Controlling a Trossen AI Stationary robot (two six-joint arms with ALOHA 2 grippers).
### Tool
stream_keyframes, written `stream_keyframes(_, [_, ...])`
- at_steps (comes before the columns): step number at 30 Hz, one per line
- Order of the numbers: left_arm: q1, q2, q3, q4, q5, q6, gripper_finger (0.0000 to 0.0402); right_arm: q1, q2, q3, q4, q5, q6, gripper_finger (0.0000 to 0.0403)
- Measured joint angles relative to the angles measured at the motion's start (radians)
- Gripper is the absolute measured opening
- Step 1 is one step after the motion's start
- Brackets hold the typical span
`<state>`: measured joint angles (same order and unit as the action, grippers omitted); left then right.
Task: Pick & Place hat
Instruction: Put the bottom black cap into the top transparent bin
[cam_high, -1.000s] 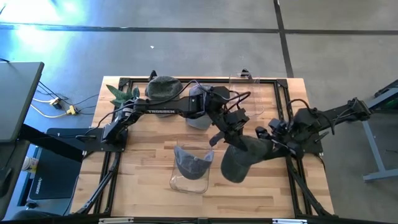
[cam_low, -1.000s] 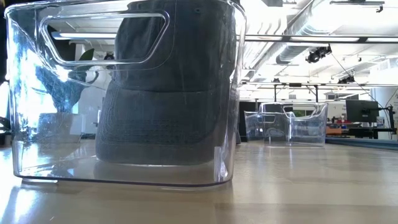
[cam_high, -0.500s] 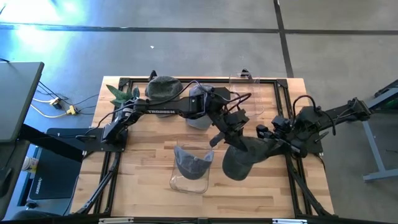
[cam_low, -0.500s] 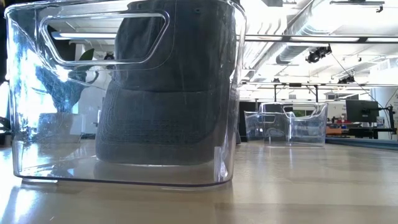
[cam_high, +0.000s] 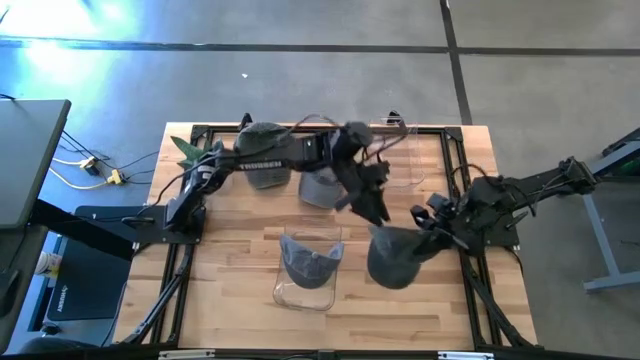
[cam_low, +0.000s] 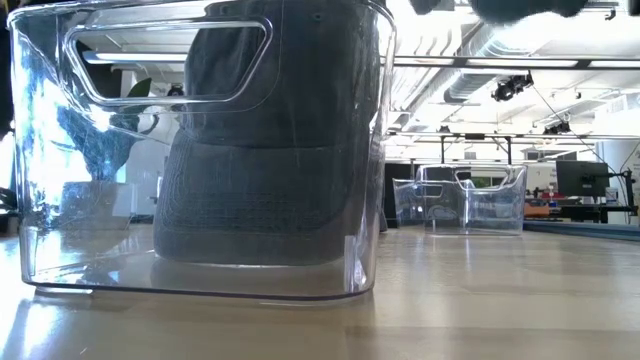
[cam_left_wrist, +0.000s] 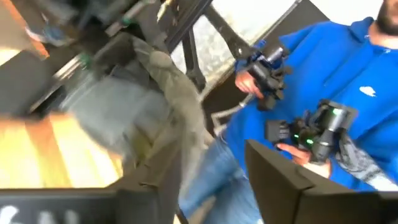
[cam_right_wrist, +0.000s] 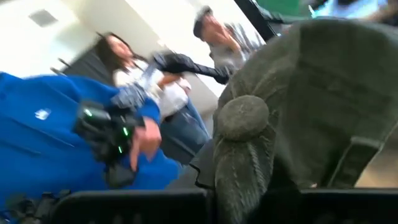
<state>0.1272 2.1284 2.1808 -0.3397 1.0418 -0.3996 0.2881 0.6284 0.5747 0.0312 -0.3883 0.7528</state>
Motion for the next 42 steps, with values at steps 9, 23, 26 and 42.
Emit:
stream_keyframes(9, [0.15,-0.029,-0.002,-0.434,-0.003,0.183,0.02,-0.091,0.0,0.011,-0.15,-0.024,-0.064,0.0009])
stream_keyframes(23, [0.336,-0.192,-0.003,-0.833,-0.126,0.639,0.0137,-0.64,0.26,0.545,-0.802,-0.048,-0.761,0.0004])
stream_keyframes(26, [0.388,-0.188,0.001,-0.805,-0.085,0.691,0.0134,-0.784,0.388,0.647,-0.882,-0.049,-0.936,0.0006])
stream_keyframes(42, [0.429,-0.182,0.0,-0.743,-0.026,0.745,0.0133,-1.211,0.737,0.795,-1.01,-0.213,-1.58,0.0004])
